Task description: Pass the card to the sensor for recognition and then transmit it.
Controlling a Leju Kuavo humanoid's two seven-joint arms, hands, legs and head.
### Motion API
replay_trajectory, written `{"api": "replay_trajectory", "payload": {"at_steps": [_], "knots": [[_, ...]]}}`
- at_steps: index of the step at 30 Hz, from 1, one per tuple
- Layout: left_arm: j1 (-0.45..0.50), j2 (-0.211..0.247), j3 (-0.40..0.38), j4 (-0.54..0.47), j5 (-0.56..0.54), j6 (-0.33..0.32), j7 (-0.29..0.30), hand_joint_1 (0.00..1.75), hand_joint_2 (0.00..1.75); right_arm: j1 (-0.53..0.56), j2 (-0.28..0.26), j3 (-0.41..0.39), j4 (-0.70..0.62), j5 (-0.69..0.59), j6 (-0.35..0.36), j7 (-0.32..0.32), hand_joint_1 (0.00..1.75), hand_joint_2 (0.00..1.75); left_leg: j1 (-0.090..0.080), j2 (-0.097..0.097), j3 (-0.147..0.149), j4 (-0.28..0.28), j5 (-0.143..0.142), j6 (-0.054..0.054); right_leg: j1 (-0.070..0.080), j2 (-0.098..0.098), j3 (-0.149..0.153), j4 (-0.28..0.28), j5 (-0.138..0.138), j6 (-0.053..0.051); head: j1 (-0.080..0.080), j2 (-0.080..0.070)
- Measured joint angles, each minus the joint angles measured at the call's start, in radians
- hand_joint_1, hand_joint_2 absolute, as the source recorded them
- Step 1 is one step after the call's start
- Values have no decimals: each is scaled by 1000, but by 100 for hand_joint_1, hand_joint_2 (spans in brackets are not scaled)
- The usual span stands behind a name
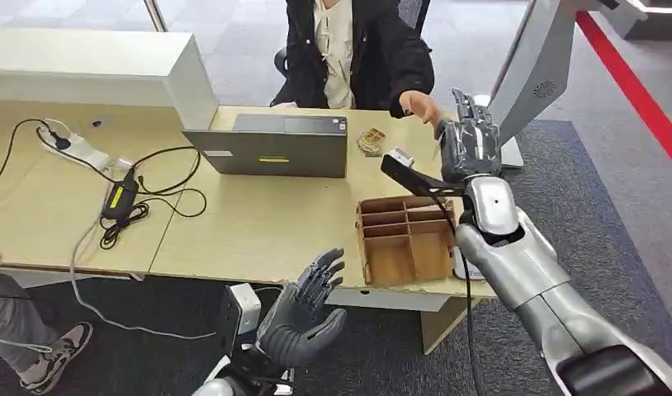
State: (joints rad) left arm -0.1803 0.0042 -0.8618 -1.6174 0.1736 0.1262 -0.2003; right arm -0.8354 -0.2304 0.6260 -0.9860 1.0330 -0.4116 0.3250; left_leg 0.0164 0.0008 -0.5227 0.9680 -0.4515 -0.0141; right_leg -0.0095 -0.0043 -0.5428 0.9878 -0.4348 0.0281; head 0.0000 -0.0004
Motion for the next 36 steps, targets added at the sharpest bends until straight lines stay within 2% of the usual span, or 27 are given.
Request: {"api": "replay_trajectory", "payload": {"at_steps": [8,9,10,15,19,25,26,27,36], "knots": [[-8,-3,-5,5,4,-10,0,0,175,-35,19,4,36,-22,0,-24,175,175,0,0,0,0,0,0,0,0,0,0,0,0,0,0],[-13,-6,-8,10,5,-14,0,0,175,-59,33,6,67,-41,0,-41,175,175,0,0,0,0,0,0,0,0,0,0,0,0,0,0],[-23,-10,-16,23,7,-23,0,0,175,-128,87,16,161,-73,-8,-67,175,175,0,0,0,0,1,0,0,0,0,0,0,0,0,0],[-32,-11,-21,39,7,-27,0,0,175,-195,164,29,293,-77,-11,-64,175,175,0,0,0,0,1,0,0,0,-1,0,0,0,0,0],[-31,-11,-21,48,7,-27,-6,0,175,-219,204,36,365,-99,-7,-64,175,175,0,0,-1,0,1,0,0,0,-1,0,0,0,0,0],[-20,-13,-21,55,6,-22,-22,0,175,-226,234,45,436,-112,-10,-65,175,175,0,0,-1,0,1,0,0,0,-1,0,0,0,0,0],[-12,-16,-21,55,3,-19,-23,0,175,-226,236,46,443,-113,-11,-65,122,175,0,0,-1,0,1,0,0,0,-1,0,0,0,0,0],[-5,-19,-21,55,-3,-15,-23,0,175,-226,241,47,451,-112,-11,-66,0,175,0,0,-1,0,1,0,0,0,-1,0,0,0,0,0],[12,-28,-20,55,-6,-10,-22,0,175,-231,264,58,501,-117,-4,-38,0,175,0,0,-1,0,1,0,0,0,-1,0,0,0,0,0]]}}
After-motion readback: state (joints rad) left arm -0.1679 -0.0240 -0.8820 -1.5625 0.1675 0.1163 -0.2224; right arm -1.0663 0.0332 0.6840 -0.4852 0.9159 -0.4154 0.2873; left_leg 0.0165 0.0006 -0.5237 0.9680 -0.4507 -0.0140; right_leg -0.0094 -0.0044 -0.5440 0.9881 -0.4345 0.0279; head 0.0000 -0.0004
